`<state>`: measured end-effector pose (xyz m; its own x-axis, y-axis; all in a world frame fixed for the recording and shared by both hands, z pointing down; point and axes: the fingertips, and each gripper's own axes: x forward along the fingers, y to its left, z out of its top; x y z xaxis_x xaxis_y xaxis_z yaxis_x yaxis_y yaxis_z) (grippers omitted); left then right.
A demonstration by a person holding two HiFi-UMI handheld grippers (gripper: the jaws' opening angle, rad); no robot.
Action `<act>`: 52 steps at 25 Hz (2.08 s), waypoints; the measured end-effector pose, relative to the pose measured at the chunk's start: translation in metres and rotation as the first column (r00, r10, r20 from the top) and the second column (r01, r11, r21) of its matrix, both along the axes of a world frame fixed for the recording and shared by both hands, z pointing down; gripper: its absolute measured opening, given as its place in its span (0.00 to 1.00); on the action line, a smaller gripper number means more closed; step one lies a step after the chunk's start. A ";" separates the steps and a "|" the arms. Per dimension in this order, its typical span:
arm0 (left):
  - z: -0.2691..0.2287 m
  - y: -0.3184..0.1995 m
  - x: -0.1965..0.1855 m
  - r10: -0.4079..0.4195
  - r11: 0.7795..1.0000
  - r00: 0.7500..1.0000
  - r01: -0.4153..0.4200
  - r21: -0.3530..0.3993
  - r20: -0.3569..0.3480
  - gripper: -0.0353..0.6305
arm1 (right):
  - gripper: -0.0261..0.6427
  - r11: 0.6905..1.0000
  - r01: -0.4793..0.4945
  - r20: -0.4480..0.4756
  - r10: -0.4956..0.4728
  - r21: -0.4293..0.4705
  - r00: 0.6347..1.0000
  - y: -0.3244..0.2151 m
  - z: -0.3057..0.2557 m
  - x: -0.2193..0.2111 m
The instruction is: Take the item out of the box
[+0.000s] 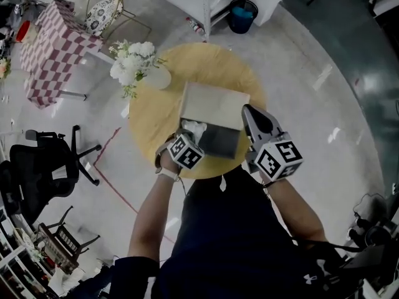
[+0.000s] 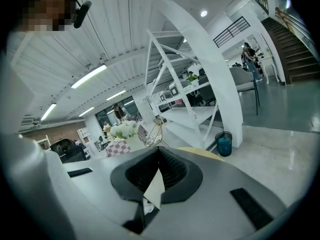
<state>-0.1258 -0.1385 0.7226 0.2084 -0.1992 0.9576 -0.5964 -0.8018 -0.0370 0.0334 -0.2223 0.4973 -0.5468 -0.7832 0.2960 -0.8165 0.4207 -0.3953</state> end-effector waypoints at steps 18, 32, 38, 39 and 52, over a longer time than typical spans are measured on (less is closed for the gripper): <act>-0.070 -0.003 0.002 -0.038 0.991 0.997 0.047 0.129 -0.065 0.08 | 0.05 0.997 0.064 0.011 -0.065 0.050 0.998 0.002 -0.026 -0.018; -0.154 -0.031 -0.006 -0.167 0.921 0.949 0.248 0.302 -0.269 0.08 | 0.05 0.988 0.087 0.018 -0.090 0.124 0.996 -0.002 -0.060 -0.027; -0.208 -0.045 -0.005 -0.196 0.862 0.887 0.360 0.357 -0.419 0.08 | 0.05 0.981 0.105 0.020 -0.110 0.160 0.994 -0.003 -0.081 -0.034; -0.217 -0.047 -0.004 -0.196 0.851 0.874 0.377 0.365 -0.445 0.08 | 0.05 0.980 0.110 0.019 -0.115 0.167 0.993 -0.004 -0.084 -0.036; -0.322 -0.058 -0.014 -0.142 0.705 0.758 0.529 0.472 -0.637 0.08 | 0.05 0.947 0.168 -0.019 -0.169 0.273 0.985 0.000 -0.133 -0.062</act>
<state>-0.1396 -0.1970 0.4006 0.4184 -0.8351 0.3571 -0.8903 -0.4549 -0.0210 -0.0287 -0.2223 0.3641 -0.6786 -0.7300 0.0816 -0.7229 0.6441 -0.2501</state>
